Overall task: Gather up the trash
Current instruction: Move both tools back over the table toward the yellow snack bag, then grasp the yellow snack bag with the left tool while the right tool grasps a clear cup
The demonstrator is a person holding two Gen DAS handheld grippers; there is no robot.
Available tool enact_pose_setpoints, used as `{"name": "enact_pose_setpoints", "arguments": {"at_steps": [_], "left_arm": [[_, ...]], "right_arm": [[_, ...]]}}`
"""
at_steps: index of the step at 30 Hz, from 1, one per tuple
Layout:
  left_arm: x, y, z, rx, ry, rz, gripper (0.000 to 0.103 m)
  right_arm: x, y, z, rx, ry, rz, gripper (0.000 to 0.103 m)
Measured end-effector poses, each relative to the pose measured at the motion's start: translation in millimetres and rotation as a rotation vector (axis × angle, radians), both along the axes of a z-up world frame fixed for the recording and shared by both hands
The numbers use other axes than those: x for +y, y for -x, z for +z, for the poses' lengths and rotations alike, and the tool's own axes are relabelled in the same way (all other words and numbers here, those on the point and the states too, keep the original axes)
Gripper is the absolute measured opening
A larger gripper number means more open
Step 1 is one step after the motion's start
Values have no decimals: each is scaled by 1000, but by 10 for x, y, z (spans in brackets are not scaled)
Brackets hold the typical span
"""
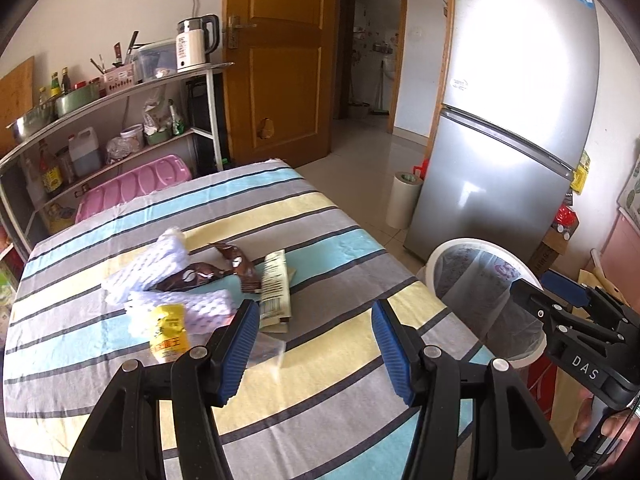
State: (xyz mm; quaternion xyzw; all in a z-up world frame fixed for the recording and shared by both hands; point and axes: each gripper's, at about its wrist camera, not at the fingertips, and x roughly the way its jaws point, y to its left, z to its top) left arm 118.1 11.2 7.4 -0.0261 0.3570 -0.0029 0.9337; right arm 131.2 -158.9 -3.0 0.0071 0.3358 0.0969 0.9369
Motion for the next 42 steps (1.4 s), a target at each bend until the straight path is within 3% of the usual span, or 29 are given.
{"name": "enact_pose_setpoints", "arguments": {"at_steps": [6,13,18,29,42], "left_arm": [[447,174,-47,-2,-29,118,58],[920,312,-141,17,20,190,64],[1148,362,-185,30,59,199,70],[1364,259,-345,91,141,170,72],[1546,213,-399,109,171,208,72]], "right_arm": [[408,-38,-55,10,5,93,58],[850,-100,-139,34,11,185,58],[1168,-128,-220,57,17,274,58],[1656,-226,-438,132,35,459,58],[2006,-373,-557,174,73,606,58]]}}
